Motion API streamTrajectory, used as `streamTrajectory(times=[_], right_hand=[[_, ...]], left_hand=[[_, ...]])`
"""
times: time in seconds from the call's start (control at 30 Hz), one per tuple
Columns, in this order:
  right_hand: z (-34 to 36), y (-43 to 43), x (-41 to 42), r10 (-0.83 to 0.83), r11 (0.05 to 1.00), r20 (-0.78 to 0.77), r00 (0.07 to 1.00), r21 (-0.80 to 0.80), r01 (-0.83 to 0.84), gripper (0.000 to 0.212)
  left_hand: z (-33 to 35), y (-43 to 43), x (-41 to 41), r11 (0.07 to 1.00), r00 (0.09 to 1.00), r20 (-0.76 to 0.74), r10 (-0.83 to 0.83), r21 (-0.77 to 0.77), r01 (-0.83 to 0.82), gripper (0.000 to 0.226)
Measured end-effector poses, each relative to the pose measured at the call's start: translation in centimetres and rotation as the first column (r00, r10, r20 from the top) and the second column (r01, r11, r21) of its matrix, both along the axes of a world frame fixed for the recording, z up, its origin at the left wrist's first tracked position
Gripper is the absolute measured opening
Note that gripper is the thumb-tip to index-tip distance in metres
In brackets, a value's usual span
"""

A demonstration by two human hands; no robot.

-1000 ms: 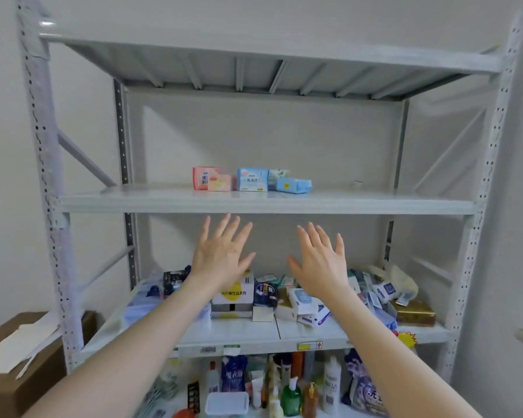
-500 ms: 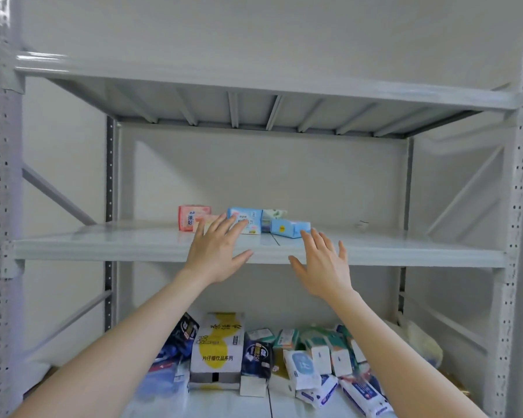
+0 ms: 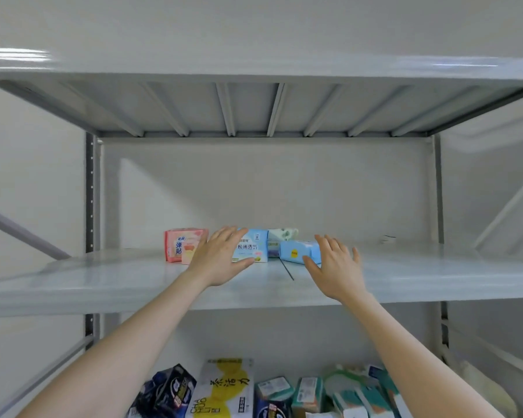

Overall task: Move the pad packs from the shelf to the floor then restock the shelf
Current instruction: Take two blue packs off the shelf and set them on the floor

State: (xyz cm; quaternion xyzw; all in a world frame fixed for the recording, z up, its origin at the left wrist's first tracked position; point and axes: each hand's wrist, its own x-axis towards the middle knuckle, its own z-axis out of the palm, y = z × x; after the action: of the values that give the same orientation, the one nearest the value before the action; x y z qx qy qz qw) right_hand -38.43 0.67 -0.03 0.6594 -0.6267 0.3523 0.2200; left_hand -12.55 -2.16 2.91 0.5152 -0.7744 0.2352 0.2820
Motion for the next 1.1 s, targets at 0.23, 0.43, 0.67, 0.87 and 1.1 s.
streamTrajectory(times=[0.23, 0.43, 0.67, 0.87, 1.1], right_hand=[[1.8, -8.4, -2.3, 0.024, 0.999, 0.007, 1.0, 0.035, -0.024, 0.061], [3.2, -13.8, -4.9, 0.023, 0.994, 0.079, 0.997, 0.108, -0.031, 0.06], [3.8, -18.4, -5.5, -0.035, 0.891, 0.262, 0.964, 0.446, -0.088, 0.063], [3.5, -19.0, -5.8, 0.02, 0.833, 0.555, 0.832, 0.451, -0.32, 0.066], [3.4, -17.4, -5.5, 0.112, 0.817, 0.642, 0.759, 0.375, -0.438, 0.059]], left_hand=[[1.5, -7.8, -0.7, 0.998, 0.998, -0.056, -0.009, 0.054, 0.012, 0.076], [3.2, -13.1, 0.0, 0.995, 0.991, -0.132, -0.034, 0.087, 0.045, 0.079], [3.5, -17.4, 1.2, 0.956, 0.98, -0.187, 0.067, 0.292, -0.01, 0.087], [2.5, -18.4, 1.1, 0.94, 0.969, -0.247, 0.03, 0.336, 0.057, 0.088], [3.2, -17.3, 1.0, 0.965, 0.987, -0.158, 0.032, 0.262, 0.011, 0.062]])
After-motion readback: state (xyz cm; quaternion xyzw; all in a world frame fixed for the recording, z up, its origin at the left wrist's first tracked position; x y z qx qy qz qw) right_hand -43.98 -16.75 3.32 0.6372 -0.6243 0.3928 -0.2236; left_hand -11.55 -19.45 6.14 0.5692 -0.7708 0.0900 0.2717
